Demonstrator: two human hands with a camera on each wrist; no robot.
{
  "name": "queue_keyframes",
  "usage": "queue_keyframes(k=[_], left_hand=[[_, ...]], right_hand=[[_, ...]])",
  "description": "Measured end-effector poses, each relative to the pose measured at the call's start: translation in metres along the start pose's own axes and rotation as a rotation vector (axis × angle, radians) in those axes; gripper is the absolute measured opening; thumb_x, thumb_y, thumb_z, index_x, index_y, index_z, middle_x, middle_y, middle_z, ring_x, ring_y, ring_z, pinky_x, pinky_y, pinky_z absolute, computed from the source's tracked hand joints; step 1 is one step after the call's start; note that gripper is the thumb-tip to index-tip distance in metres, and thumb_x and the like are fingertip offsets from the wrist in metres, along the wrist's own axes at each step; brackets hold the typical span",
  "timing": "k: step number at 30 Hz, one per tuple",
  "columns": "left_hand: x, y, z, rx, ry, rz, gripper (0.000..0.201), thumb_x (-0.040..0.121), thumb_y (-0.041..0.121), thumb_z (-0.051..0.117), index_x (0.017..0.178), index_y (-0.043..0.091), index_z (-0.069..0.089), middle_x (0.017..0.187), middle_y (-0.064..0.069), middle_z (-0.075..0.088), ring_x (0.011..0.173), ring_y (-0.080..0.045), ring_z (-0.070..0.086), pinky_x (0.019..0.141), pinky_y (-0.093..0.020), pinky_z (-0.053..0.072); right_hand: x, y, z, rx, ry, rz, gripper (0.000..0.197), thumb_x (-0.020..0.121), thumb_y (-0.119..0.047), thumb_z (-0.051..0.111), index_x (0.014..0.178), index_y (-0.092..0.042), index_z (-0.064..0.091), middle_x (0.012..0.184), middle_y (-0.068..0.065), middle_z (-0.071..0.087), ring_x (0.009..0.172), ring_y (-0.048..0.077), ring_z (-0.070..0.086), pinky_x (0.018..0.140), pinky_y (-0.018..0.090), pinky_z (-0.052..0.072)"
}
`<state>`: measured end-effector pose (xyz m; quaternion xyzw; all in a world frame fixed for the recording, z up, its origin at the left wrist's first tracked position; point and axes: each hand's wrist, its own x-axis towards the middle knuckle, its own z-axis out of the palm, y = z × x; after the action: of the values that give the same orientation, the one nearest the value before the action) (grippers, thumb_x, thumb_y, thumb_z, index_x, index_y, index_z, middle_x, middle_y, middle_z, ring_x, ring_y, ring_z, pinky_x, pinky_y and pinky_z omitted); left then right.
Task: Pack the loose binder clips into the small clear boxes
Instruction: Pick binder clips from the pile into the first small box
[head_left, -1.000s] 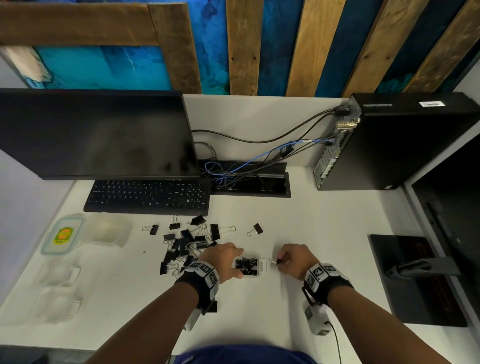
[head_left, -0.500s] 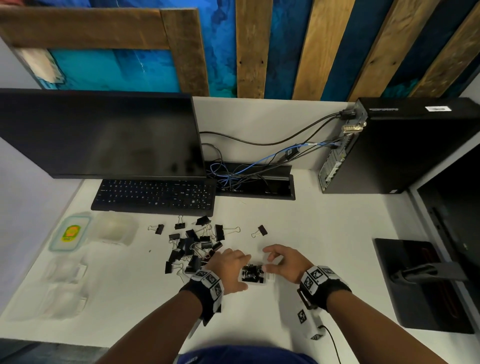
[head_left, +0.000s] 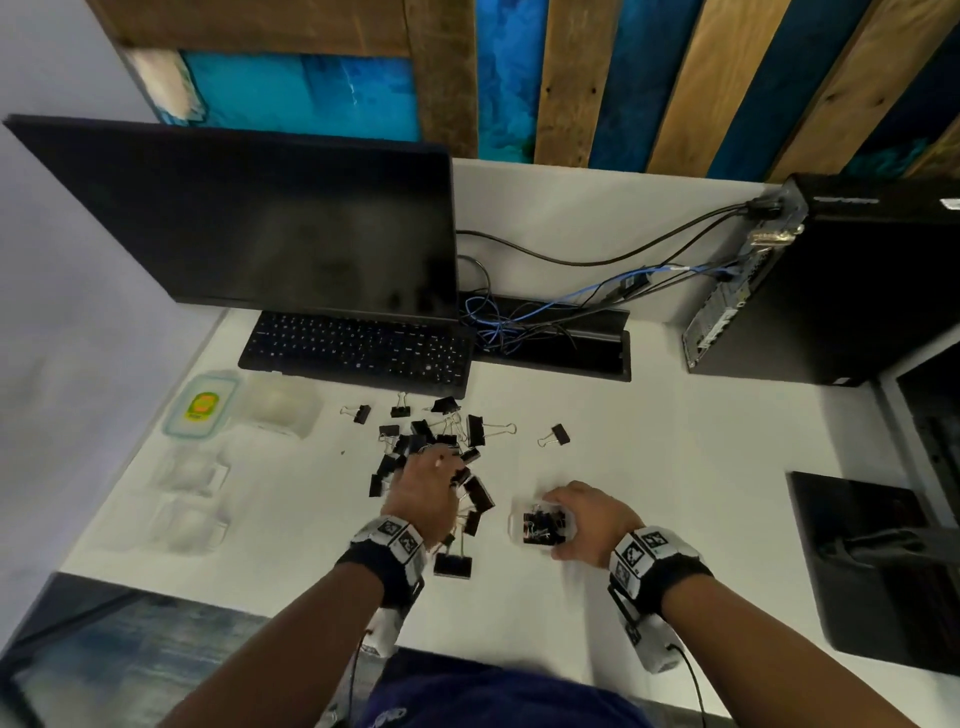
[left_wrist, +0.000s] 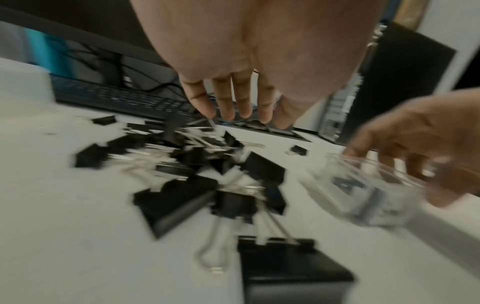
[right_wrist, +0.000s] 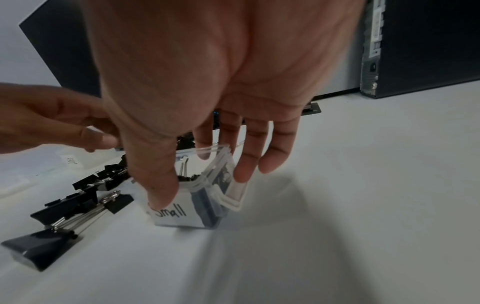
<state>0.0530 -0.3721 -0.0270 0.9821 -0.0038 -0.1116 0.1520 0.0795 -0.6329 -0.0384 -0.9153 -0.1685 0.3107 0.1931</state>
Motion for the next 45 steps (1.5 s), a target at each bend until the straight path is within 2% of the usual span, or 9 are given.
queue_keyframes(k=[3,6,12,18,24,27,32,38,45], left_hand=[[-0.003,-0.046,-0.014,0.123,-0.156,-0.078,0.069,0.085,0.011,0.049,0.147,0.035,0.028,0.158,0.011,0.013,0.139,-0.022,0.027,0.112,-0.049,0.031],[-0.009,-0.083,-0.015,0.298,-0.35,-0.061,0.069,0.085,0.013,0.046,0.148,0.032,0.03,0.162,0.009,0.002,0.139,-0.023,0.027,0.111,-0.048,0.031],[-0.011,-0.11,-0.016,0.336,-0.179,-0.049,0.04,0.089,0.021,0.047,0.129,0.026,0.053,0.13,0.003,0.046,0.118,-0.018,0.046,0.098,-0.036,0.04],[-0.003,-0.137,-0.017,0.174,-0.184,0.017,0.05,0.091,0.022,0.05,0.14,0.027,0.043,0.144,0.008,0.036,0.124,-0.019,0.043,0.1,-0.037,0.041],[0.003,-0.168,-0.01,-0.007,-0.157,0.013,0.037,0.092,0.016,0.049,0.128,0.025,0.053,0.131,0.003,0.047,0.118,-0.018,0.047,0.096,-0.033,0.045],[0.008,-0.175,-0.012,-0.105,-0.157,0.014,0.045,0.093,0.014,0.048,0.137,0.026,0.046,0.137,0.001,0.042,0.12,-0.019,0.046,0.098,-0.033,0.045],[0.017,-0.17,-0.014,0.132,-0.301,0.288,0.073,0.092,0.02,0.048,0.15,0.044,0.012,0.156,0.006,0.016,0.132,-0.024,0.033,0.096,-0.04,0.048],[0.022,-0.164,-0.02,0.129,-0.192,0.242,0.053,0.092,0.022,0.049,0.143,0.027,0.036,0.141,0.002,0.035,0.122,-0.021,0.042,0.094,-0.038,0.047],[0.039,-0.129,-0.02,0.184,-0.236,0.378,0.079,0.087,0.019,0.055,0.153,0.031,0.012,0.161,0.006,0.002,0.138,-0.024,0.025,0.107,-0.045,0.036]], right_hand=[[0.001,-0.007,-0.001,-0.03,0.022,0.018,0.08,0.074,-0.045,0.078,0.144,-0.028,0.043,0.135,-0.008,0.049,0.122,0.013,0.051,0.097,0.025,0.04],[-0.002,-0.014,0.003,-0.04,0.042,0.056,0.078,0.075,-0.046,0.076,0.144,-0.029,0.043,0.132,-0.006,0.051,0.121,0.014,0.052,0.096,0.026,0.041],[-0.002,-0.025,0.012,-0.074,0.058,0.171,0.079,0.077,-0.046,0.073,0.147,-0.03,0.04,0.135,-0.002,0.051,0.125,0.019,0.049,0.1,0.033,0.043],[0.005,-0.048,0.016,-0.145,0.032,0.294,0.075,0.077,-0.047,0.073,0.143,-0.028,0.043,0.133,0.0,0.053,0.123,0.02,0.051,0.1,0.035,0.046],[0.012,-0.068,0.025,-0.118,0.082,0.389,0.079,0.077,-0.047,0.074,0.146,-0.031,0.04,0.131,-0.002,0.057,0.12,0.02,0.054,0.096,0.034,0.048],[0.009,-0.075,0.031,-0.11,0.105,0.428,0.079,0.08,-0.046,0.072,0.148,-0.031,0.036,0.133,-0.001,0.055,0.123,0.02,0.052,0.098,0.034,0.046],[0.004,-0.088,0.038,-0.083,0.122,0.475,0.076,0.08,-0.048,0.071,0.147,-0.031,0.038,0.129,-0.001,0.057,0.119,0.02,0.053,0.095,0.034,0.047],[0.0,-0.099,0.048,-0.082,0.129,0.496,0.077,0.082,-0.048,0.07,0.149,-0.03,0.034,0.132,0.0,0.055,0.123,0.02,0.05,0.1,0.035,0.045],[0.001,-0.103,0.053,-0.077,0.139,0.495,0.08,0.084,-0.047,0.07,0.151,-0.031,0.03,0.139,0.0,0.051,0.129,0.021,0.046,0.105,0.035,0.041]])
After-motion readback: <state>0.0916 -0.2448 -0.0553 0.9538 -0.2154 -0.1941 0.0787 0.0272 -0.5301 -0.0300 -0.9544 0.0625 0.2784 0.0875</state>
